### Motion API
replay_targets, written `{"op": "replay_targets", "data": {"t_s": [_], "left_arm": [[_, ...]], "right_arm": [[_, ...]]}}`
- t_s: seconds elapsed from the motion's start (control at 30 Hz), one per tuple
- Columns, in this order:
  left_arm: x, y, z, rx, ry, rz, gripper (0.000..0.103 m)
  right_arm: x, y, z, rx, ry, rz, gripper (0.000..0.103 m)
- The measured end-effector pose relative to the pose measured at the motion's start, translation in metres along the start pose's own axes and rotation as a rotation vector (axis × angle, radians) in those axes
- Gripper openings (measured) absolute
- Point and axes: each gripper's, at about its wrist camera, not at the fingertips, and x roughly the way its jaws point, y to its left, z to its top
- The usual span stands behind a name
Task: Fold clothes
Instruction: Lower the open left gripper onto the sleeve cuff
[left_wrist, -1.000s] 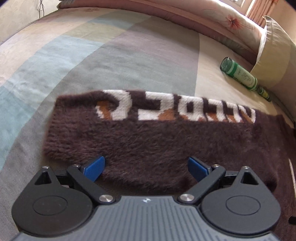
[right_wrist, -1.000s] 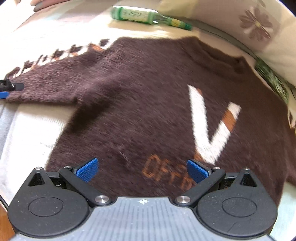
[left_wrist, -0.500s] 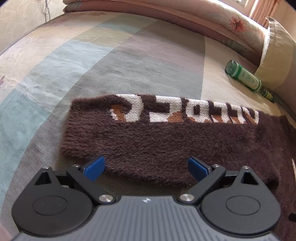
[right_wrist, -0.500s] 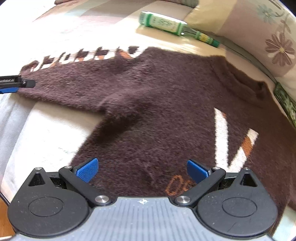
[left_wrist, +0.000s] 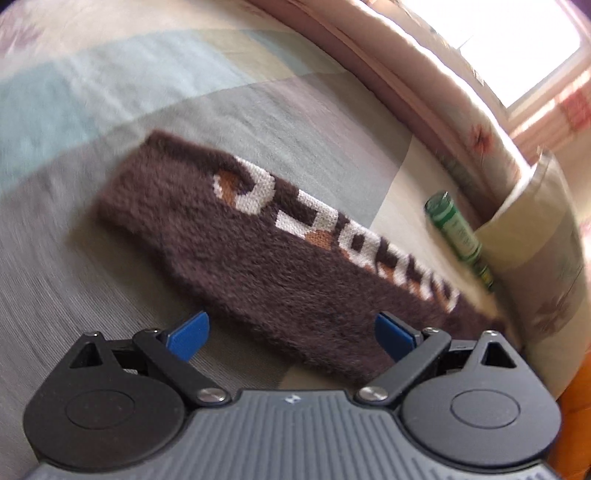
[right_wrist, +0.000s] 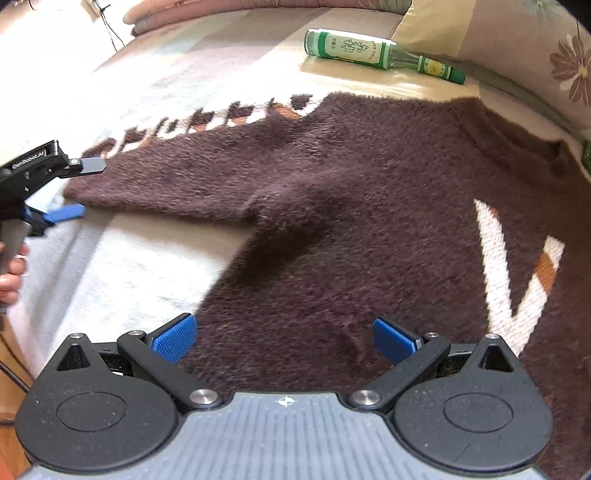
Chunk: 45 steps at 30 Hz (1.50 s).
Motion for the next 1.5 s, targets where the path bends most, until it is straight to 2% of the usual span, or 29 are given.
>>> {"op": "replay_targets", "data": {"t_s": [0.13,0.47,0.77,1.17,1.4,1.5], "left_arm": [[0.003,0.023,-0.003,-0.154,-0.055,-0.065,0.096],[0.018,0.034,0.012,-0.2,-0.141,-0.109,0.097],[0.031,0.04,0.022,-0.25,-0.213,-0.149,0.1],[0.038,0.049,0.033,-0.294,-0.255,-0.188,0.101],[0.034,0.049,0.023,-0.328,-0.276,-0.181,0.102],[0.039,0.049,0.031,-0.337,-0.281,-0.182,0.102]], "right_arm": [[-0.005,-0.004,-0.005,0.021,-0.005,0.014,0.103],[-0.01,-0.015,-0.003,0.032,-0.023,-0.019,0.103],[0.003,-0.007,0.002,0.042,-0.004,0.001,0.103],[0.012,-0.006,0.006,0.049,0.013,0.019,0.103],[0.015,-0.008,0.002,0.073,0.022,0.023,0.103],[0.016,-0.005,0.003,0.063,0.021,0.035,0.103]]}}
